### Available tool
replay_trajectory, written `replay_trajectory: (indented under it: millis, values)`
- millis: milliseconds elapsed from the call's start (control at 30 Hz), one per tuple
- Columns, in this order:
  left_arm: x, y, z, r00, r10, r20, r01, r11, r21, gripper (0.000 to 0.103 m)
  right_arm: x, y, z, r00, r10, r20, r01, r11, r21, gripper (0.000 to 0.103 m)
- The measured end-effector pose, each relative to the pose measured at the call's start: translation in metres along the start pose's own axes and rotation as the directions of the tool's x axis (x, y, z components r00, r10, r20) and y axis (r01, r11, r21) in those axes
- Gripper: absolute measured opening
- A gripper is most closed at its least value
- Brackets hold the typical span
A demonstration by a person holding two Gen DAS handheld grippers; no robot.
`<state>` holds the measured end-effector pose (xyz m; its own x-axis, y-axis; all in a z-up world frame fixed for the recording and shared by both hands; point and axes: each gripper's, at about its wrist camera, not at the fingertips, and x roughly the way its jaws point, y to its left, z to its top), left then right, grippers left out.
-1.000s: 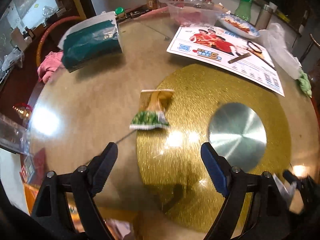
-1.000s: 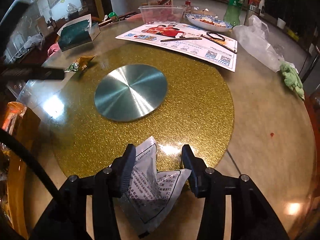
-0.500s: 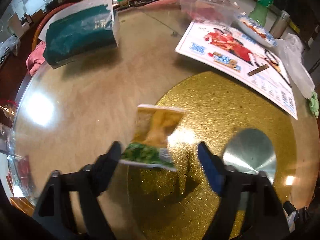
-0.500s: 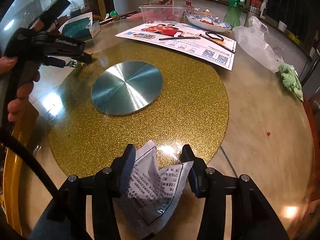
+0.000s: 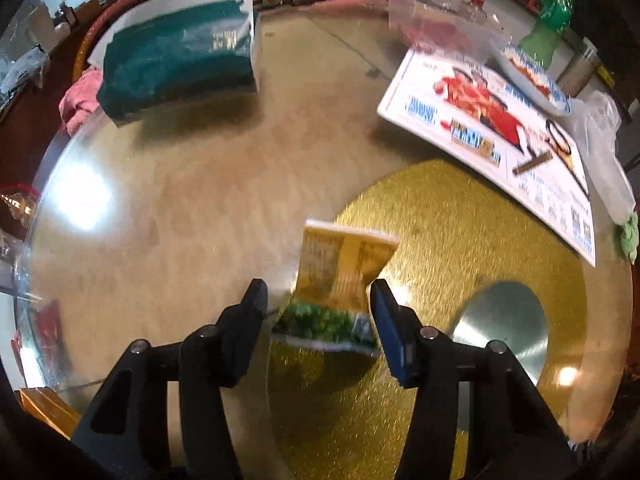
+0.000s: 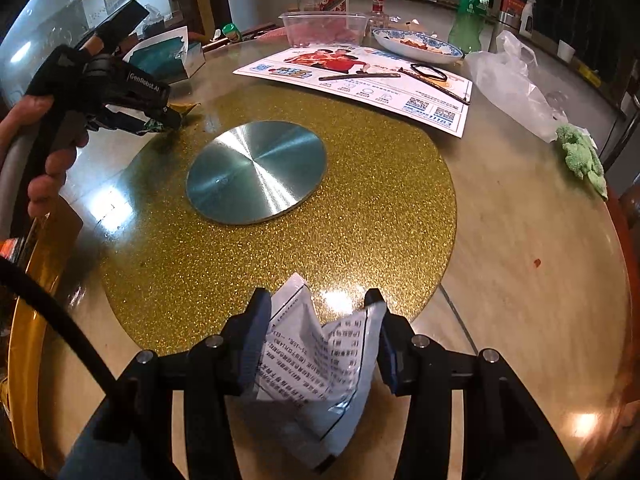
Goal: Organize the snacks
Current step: 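Carry the pea pack and paper packet into the gold tray, open both tools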
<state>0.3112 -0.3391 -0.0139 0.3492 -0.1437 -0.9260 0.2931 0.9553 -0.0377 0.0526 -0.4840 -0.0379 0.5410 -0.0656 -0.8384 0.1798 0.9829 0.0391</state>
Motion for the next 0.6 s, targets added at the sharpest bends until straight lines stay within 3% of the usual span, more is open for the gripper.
replay_trajectory:
  millis: [67,133,267,467,600]
  values:
    - [0.003,-0.002,0.001,1.000,0.013,0.000,-0.013,1.000,-0.003,0.055,-0.002,0.000,-0.002,1.000,0.006,0.000,-0.006,1.000,0.002,0.048]
    - [0.006,-0.006,-0.001,0.999,0.032,0.009,-0.032,0.999,0.002,0.040,-0.003,0.001,-0.004,1.000,-0.003,0.001,0.003,1.000,-0.001,0.048]
    - [0.000,-0.011,-0.015,1.000,0.005,0.010,-0.006,1.000,0.010,0.040,-0.007,0.003,-0.010,1.000,-0.009,-0.005,0.009,1.000,-0.023,0.044]
    - [-0.023,-0.037,-0.083,1.000,0.014,-0.015,-0.012,0.992,0.129,0.039,-0.020,0.004,-0.027,1.000,0.018,-0.019,-0.018,0.999,0.029,0.037]
    - [-0.043,-0.047,-0.136,0.996,-0.037,-0.082,0.050,0.986,0.162,0.039,-0.032,0.014,-0.044,1.000,-0.011,-0.023,0.011,0.999,0.037,0.036]
